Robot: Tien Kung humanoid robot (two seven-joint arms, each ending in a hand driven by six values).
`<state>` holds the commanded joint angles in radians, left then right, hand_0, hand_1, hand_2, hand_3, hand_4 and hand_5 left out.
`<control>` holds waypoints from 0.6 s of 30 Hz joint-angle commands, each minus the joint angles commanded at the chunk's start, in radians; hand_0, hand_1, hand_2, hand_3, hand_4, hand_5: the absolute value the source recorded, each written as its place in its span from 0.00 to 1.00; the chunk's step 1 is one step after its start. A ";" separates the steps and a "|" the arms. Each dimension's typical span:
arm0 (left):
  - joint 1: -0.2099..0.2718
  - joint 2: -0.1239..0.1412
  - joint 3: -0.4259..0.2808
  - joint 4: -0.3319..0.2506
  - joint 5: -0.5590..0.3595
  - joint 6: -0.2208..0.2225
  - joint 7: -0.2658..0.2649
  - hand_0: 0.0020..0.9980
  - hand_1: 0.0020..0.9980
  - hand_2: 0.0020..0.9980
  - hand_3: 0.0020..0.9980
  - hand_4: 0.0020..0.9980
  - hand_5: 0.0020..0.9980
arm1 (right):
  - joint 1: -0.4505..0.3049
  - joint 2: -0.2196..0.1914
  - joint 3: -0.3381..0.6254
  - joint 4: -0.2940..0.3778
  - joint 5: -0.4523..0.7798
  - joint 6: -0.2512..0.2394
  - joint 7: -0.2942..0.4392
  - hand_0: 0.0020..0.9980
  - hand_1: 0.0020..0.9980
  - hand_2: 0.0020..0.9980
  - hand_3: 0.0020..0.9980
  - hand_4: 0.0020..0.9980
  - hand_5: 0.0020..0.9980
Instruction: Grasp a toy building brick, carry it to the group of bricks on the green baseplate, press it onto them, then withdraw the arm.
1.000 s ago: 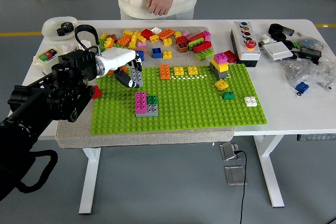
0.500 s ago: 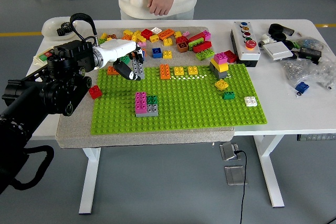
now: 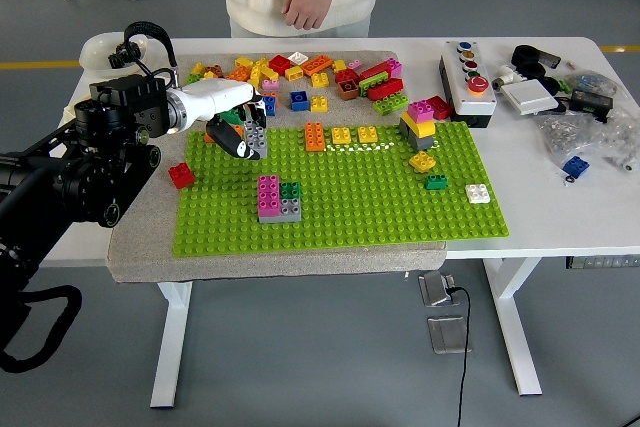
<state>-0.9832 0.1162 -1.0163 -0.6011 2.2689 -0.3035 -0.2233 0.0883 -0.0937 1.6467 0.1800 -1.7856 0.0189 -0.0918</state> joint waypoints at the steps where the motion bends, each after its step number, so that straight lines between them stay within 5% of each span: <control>1: 0.002 0.001 -0.001 -0.004 0.000 -0.002 0.000 0.69 0.61 0.54 0.54 0.72 0.15 | 0.000 0.000 0.000 0.000 0.000 0.000 0.000 0.75 0.64 0.68 0.64 0.86 0.56; 18: 0.097 0.044 -0.082 -0.199 0.000 -0.083 0.028 0.68 0.60 0.54 0.54 0.72 0.15 | -0.012 0.002 0.011 0.000 -0.002 -0.001 0.000 0.75 0.64 0.68 0.64 0.86 0.56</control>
<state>-0.8862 0.1607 -1.0987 -0.8003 2.2689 -0.3860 -0.1953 0.0762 -0.0912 1.6577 0.1800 -1.7881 0.0183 -0.0921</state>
